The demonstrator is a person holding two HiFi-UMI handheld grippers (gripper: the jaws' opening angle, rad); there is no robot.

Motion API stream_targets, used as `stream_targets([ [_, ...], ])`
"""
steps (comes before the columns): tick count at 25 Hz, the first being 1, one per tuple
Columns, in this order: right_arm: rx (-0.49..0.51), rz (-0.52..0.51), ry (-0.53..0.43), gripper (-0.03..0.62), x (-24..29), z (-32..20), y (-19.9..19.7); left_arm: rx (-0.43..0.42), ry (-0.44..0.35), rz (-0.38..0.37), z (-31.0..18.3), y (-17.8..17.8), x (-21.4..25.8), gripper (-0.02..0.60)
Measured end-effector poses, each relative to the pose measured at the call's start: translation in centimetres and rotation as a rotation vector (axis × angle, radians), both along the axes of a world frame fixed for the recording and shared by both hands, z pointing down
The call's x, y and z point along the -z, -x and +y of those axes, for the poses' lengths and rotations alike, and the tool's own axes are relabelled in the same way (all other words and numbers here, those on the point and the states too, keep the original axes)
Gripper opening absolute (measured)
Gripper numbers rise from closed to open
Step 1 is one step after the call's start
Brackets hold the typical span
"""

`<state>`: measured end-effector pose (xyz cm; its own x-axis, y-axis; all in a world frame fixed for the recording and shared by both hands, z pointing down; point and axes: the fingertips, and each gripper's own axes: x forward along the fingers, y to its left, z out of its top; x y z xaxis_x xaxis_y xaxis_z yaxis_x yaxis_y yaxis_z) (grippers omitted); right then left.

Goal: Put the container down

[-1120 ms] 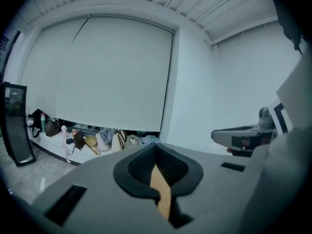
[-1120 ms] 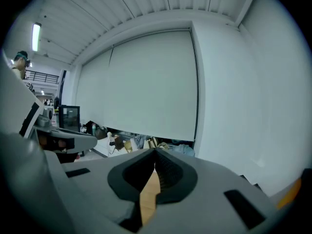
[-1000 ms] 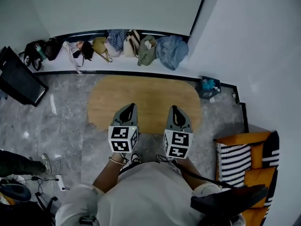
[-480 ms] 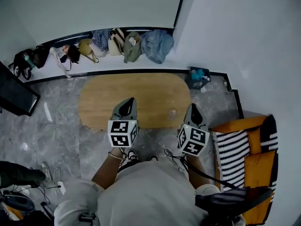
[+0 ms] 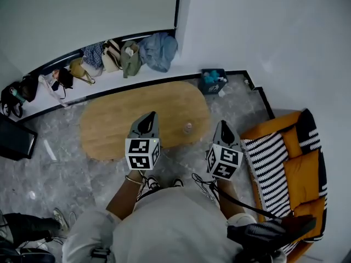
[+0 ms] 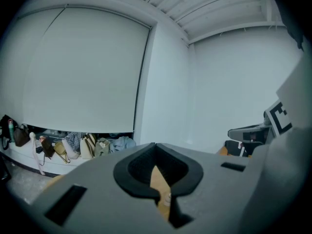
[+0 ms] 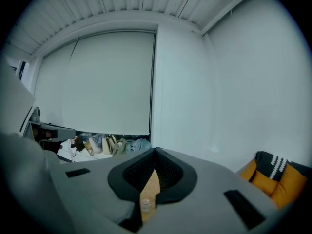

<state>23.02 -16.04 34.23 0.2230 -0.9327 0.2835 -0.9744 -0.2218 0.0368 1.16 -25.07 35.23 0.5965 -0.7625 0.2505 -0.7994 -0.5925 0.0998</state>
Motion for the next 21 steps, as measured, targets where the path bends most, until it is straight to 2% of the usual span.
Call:
stream_targets([
  [21,-0.065,-0.014,0.035,0.023,-0.7,1.7,-0.5,-0.04,0.02,0.015,0.0,-1.2,-0.2,0.008],
])
